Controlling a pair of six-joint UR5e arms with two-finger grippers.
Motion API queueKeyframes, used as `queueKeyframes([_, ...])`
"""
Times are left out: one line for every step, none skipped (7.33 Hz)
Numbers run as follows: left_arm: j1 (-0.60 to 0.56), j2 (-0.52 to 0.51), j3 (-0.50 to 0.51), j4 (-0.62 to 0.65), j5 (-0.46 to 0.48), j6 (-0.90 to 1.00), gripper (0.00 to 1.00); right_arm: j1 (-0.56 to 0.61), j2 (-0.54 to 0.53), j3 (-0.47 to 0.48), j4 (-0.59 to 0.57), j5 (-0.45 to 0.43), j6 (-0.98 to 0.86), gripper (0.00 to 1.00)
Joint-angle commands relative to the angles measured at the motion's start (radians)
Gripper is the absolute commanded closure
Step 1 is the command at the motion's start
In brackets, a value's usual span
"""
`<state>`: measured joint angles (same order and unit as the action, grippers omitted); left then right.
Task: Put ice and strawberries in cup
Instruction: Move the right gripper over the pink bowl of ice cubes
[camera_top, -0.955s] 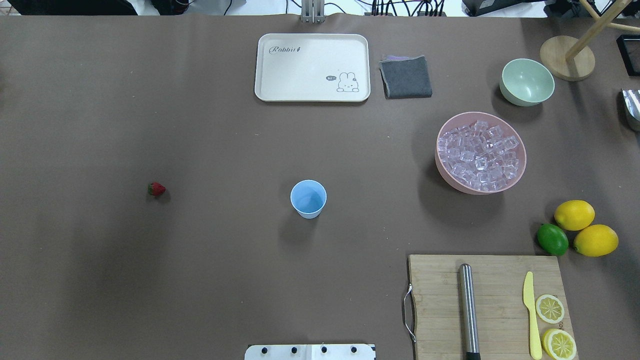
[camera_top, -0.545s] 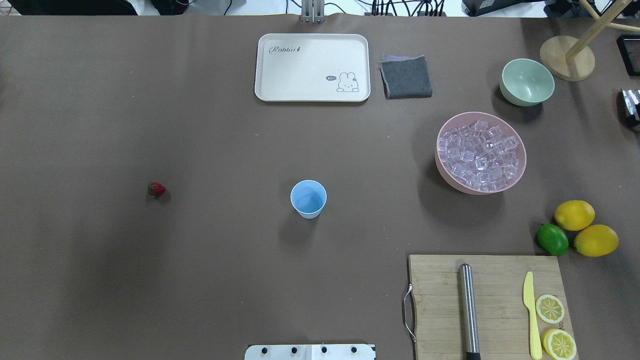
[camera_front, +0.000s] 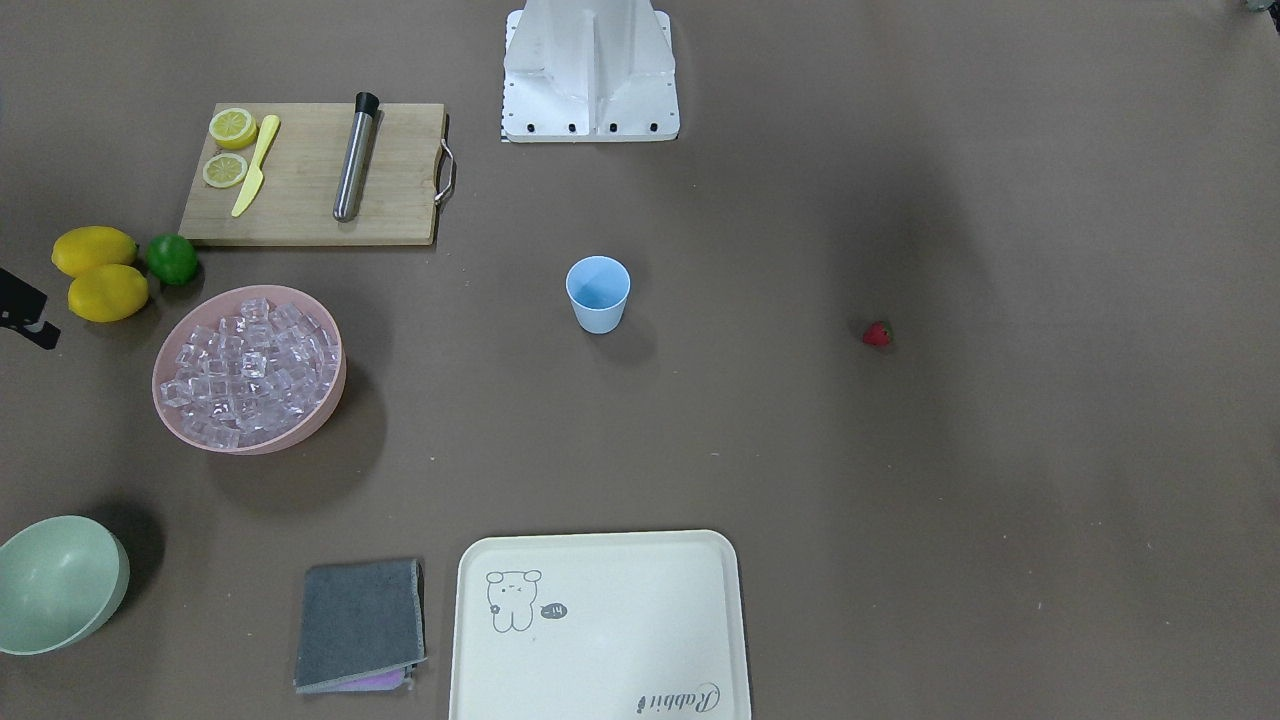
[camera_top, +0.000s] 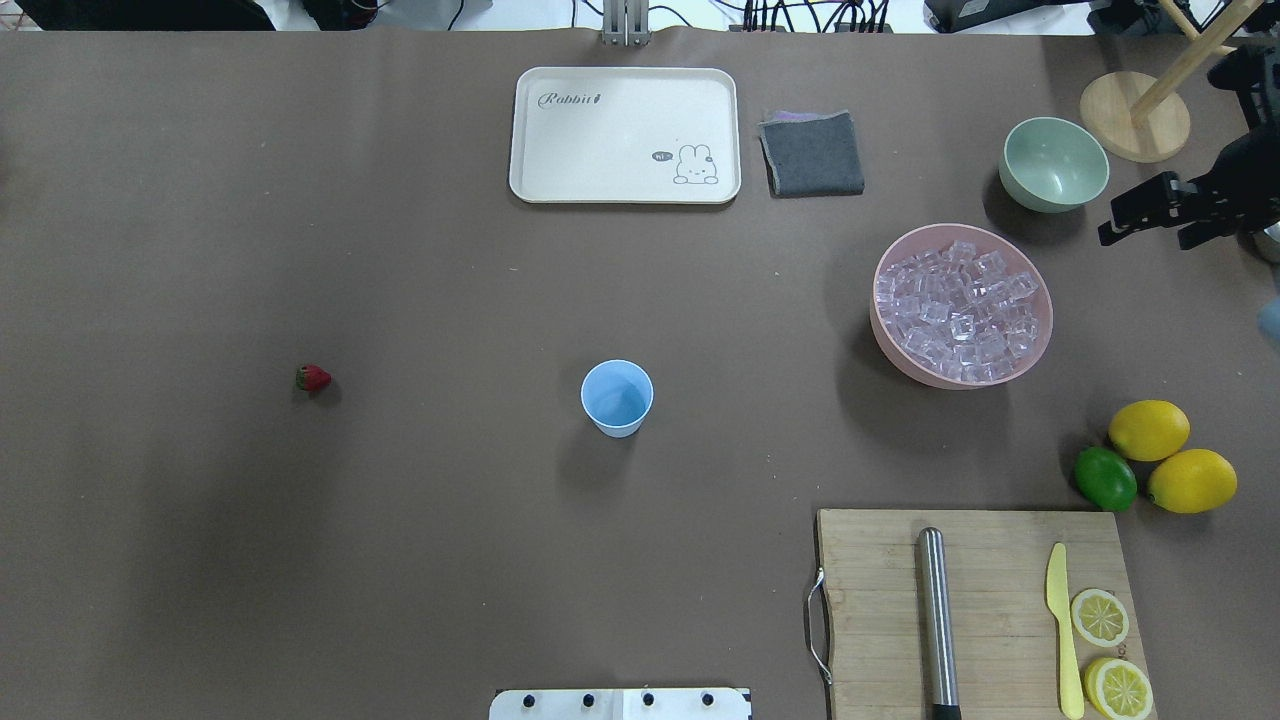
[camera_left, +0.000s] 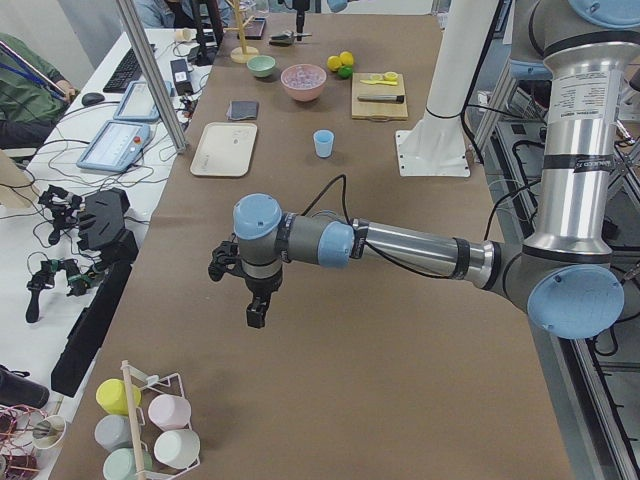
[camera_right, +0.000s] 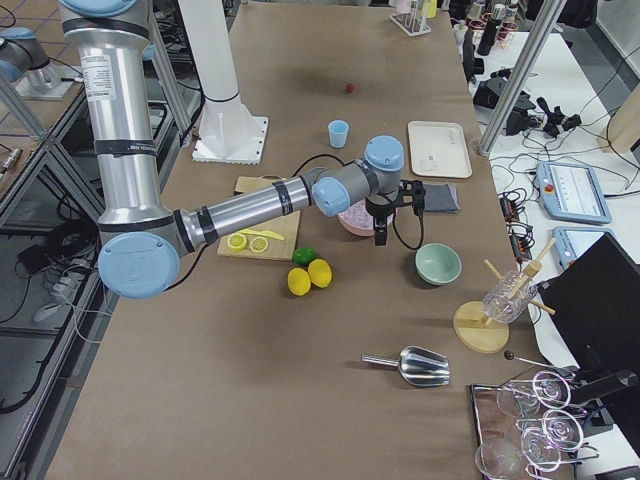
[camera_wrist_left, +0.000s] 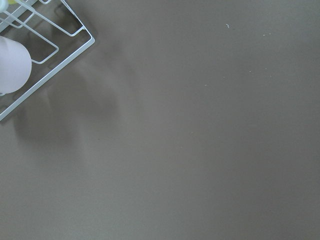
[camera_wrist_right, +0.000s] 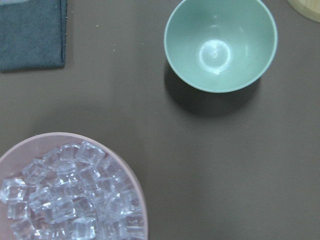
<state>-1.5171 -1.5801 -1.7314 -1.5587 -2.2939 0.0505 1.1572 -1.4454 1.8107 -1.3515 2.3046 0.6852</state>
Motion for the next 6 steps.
queueKeyframes([0.000, 0.000, 0.007, 0.000, 0.001, 0.003, 0.02, -0.107, 0.022, 0.028, 0.012, -0.088, 0.158, 0.02])
queueKeyframes([0.000, -0.003, 0.016, -0.001, 0.001, 0.003, 0.02, -0.131, 0.042, 0.032, 0.011, -0.129, 0.177, 0.02])
queueKeyframes([0.000, -0.006, 0.019, -0.001, 0.001, 0.002, 0.02, -0.152, 0.055, 0.029, -0.001, -0.169, 0.175, 0.02])
queueKeyframes([0.000, -0.008, 0.020, -0.001, 0.001, 0.002, 0.02, -0.190, 0.072, 0.024, -0.018, -0.216, 0.166, 0.02])
queueKeyframes([0.000, -0.014, 0.029, -0.001, 0.001, 0.003, 0.02, -0.236, 0.127, 0.025, -0.111, -0.282, 0.163, 0.02])
queueKeyframes([0.000, -0.018, 0.032, -0.001, 0.001, 0.002, 0.02, -0.270, 0.176, 0.029, -0.227, -0.388, 0.160, 0.02])
